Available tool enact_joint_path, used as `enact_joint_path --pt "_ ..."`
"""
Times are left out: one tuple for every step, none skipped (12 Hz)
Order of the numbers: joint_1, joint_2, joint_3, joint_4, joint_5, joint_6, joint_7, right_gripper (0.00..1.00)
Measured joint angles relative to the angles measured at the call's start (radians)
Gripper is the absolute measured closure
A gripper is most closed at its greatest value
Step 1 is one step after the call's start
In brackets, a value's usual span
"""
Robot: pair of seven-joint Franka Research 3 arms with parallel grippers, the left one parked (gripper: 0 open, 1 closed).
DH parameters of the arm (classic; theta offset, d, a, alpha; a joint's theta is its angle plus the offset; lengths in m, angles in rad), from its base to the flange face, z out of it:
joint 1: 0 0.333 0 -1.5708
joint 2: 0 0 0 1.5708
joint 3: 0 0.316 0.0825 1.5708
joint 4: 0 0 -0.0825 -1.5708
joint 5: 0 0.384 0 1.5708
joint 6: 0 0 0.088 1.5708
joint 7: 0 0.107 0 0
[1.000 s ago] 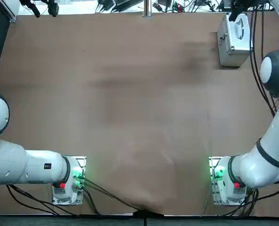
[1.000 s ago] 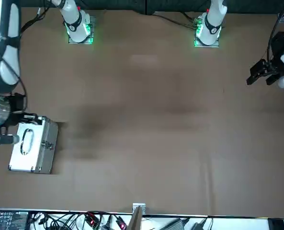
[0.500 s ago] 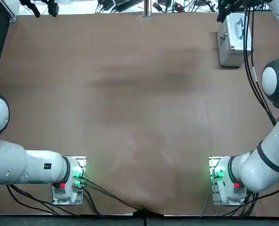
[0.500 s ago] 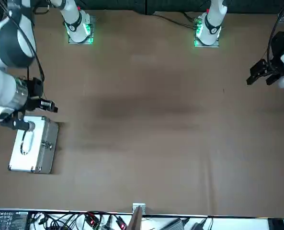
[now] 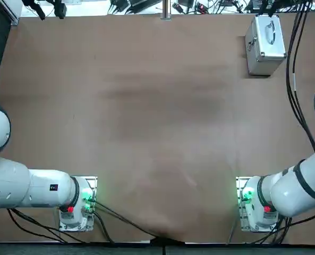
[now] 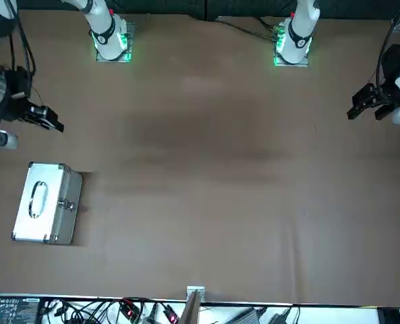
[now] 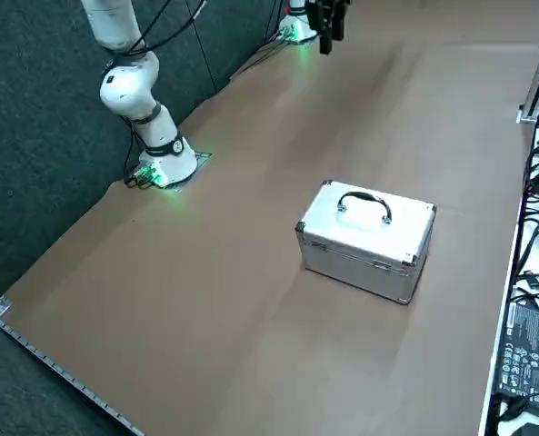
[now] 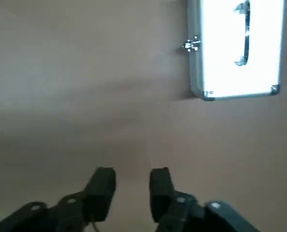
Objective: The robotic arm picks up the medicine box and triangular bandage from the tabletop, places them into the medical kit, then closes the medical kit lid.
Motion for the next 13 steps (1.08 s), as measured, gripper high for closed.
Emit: enact_joint_path --pt "0.000 -0.014 0.000 -0.003 -0.014 -0.005 0.000 0.46" --pt "0.000 -0.024 0.000 -0.006 -0.023 -0.007 0.000 0.34" --pt "-0.001 -0.033 0.000 -0.007 -0.027 -0.009 0.000 0.22" --pt "-0.001 -0.041 0.000 -0.008 -0.030 -0.009 0.000 0.11" --pt "-0.001 -0.047 0.000 -0.008 -0.030 -0.010 0.000 0.01" --pt "-0.001 -0.053 0.000 -0.008 -0.030 -0.010 0.000 0.00" --pt "-0.001 -0.057 0.000 -0.008 -0.030 -0.010 0.000 0.00" --pt "-0.004 -0.062 0.001 -0.008 -0.030 -0.007 0.000 0.00" --pt "-0.020 -0.068 0.014 -0.007 -0.030 -0.006 0.000 0.00" --pt "-0.061 -0.076 0.053 -0.007 -0.031 -0.006 0.000 0.00" --pt "-0.122 -0.086 0.117 -0.007 -0.046 -0.007 -0.001 0.00" --pt "-0.182 -0.097 0.184 -0.010 -0.073 -0.010 -0.001 0.00" --pt "-0.228 -0.112 0.237 -0.020 -0.099 -0.012 -0.001 0.00"
